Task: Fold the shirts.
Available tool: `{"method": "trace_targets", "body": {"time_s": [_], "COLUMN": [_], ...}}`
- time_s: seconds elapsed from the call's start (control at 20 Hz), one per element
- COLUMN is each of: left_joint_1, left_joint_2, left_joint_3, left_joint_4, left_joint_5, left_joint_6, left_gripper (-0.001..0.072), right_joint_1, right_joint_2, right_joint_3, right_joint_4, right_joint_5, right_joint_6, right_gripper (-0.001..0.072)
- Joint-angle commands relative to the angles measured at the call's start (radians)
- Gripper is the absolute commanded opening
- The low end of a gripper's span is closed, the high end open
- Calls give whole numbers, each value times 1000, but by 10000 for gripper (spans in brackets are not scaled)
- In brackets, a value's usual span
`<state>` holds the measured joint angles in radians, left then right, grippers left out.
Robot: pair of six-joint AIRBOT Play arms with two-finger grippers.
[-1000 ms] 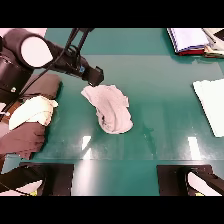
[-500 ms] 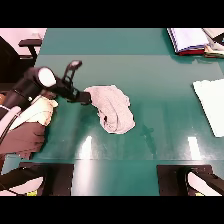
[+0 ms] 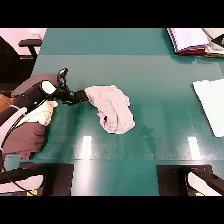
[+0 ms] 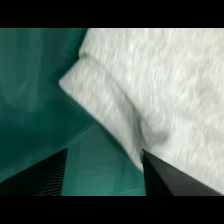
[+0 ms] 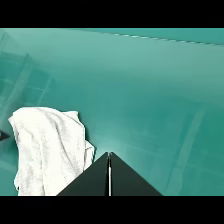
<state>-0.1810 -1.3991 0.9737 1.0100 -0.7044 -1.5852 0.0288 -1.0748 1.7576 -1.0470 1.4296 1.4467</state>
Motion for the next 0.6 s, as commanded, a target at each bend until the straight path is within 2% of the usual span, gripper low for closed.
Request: {"method": "trace_targets", "body": {"time_s": [0.0,0.2,0.25,0.4,0.55], "left_joint_1": [15,15,15,16,16], "left_joint_2": [-77,-144,-146,-145,-142], "left_joint_3": [35,114,125,163,229], "left_joint_4": [-119,-139,-139,-130,-97], "left_joint_5": [81,84,91,86,24], "left_joint_6": [69,83,83,104,127], "left_gripper": [552,551,497,25,22], "right_joint_1": [1,1,1,1,1], "right_joint_2": [-1,-3,-8,-56,-94], "right_joint_3": [0,-1,-1,-1,-122], "right_joint_4": [0,0,0,-1,-1], "right_joint_5": [4,18,29,147,190], "right_joint_6": [0,0,0,1,16], "right_gripper": [14,14,13,14,14]}}
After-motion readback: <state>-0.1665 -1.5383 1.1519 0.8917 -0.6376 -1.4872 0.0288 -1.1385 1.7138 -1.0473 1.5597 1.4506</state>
